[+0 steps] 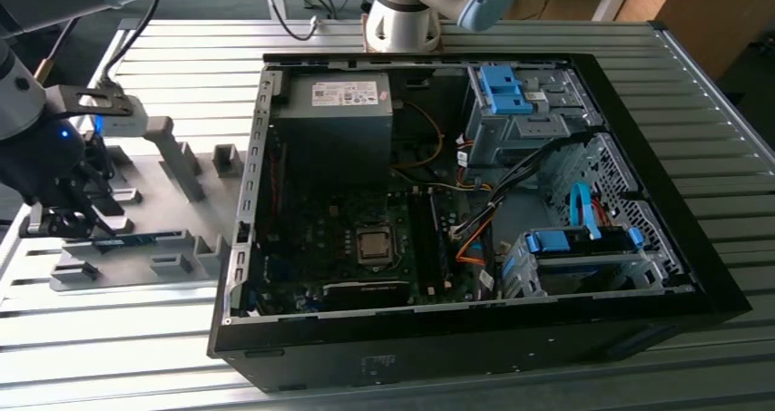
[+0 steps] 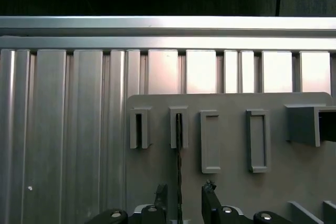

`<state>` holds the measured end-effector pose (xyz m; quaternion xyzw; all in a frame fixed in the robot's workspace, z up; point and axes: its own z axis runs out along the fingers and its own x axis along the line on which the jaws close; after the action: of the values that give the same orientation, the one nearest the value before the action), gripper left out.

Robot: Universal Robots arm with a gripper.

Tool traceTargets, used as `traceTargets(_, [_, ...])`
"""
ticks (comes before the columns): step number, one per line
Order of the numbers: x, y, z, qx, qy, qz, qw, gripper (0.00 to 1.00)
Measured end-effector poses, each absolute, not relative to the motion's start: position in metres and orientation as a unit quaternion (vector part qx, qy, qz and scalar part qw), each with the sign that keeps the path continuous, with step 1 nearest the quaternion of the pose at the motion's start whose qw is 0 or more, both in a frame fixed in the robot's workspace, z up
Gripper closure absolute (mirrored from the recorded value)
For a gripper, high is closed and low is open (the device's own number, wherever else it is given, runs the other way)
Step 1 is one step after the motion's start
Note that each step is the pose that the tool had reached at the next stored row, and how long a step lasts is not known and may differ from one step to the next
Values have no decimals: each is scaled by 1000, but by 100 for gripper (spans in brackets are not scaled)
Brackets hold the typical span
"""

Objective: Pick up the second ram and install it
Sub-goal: 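Pick up the second ram and move it above second insertion slot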

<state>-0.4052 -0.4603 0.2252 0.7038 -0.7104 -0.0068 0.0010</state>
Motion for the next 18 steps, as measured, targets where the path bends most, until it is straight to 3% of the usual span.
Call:
traceTargets(15, [-408,-463,200,703,-712,-7,1,61])
traceTargets(17, [-408,-463,199,703,-711,-7,1,62])
traceTargets(18, [-408,-463,198,703,-711,-7,1,69])
